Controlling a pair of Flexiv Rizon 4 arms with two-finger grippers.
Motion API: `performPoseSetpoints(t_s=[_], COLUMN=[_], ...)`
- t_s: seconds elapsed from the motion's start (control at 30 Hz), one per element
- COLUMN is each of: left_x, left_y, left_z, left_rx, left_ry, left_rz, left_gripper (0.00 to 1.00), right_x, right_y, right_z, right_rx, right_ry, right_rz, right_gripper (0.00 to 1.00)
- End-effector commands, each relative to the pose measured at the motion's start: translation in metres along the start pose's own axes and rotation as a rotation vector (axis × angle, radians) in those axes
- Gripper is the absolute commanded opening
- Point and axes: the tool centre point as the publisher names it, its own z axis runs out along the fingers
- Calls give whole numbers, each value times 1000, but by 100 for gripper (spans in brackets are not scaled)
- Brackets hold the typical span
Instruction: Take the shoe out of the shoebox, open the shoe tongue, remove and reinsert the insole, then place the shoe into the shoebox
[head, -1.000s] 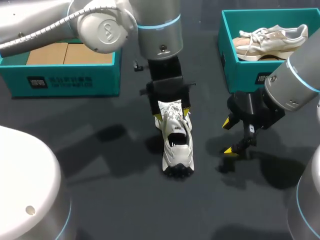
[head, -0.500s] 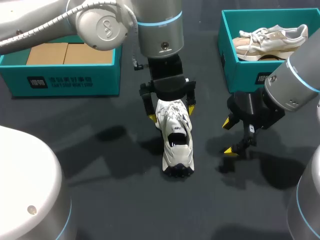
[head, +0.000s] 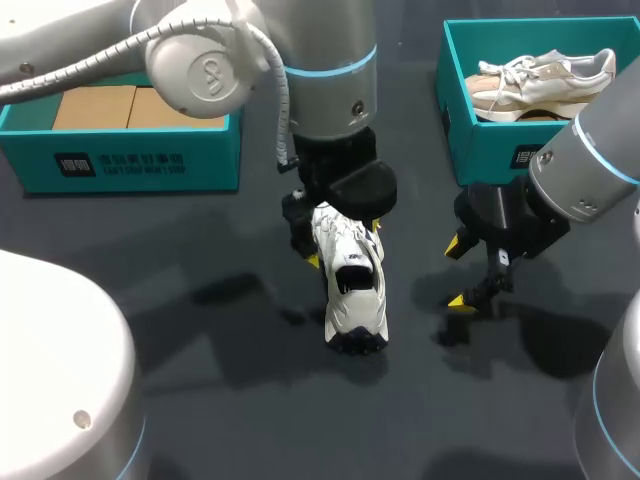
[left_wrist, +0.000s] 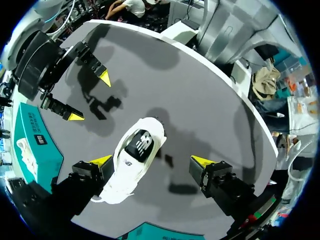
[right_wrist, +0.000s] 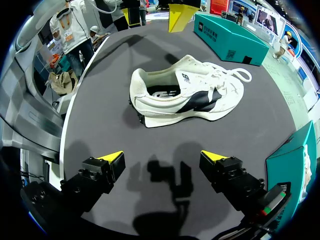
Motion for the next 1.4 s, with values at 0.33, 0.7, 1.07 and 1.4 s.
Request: performPoseSetpoints(t_s=[0.33,0.7,1.07,1.4], left_x=[19,19,24,17], left_y=[-30,-32,-42,-43], left_z=[12,14,32,54], left_rx=[-202,-215,-262,-245], left_ry=[-15,-1,-28,-21], left_rz=[-320,-343,-523,-661], left_gripper=[100,100,100,100], right_x=[1,1,1,1], right_y=[0,0,0,0], right_z=[1,1,1,1], right_rx=[1,1,1,1], right_ry=[-3,-3,-3,-3], right_rz=[0,0,0,0], right_gripper=[100,100,100,100])
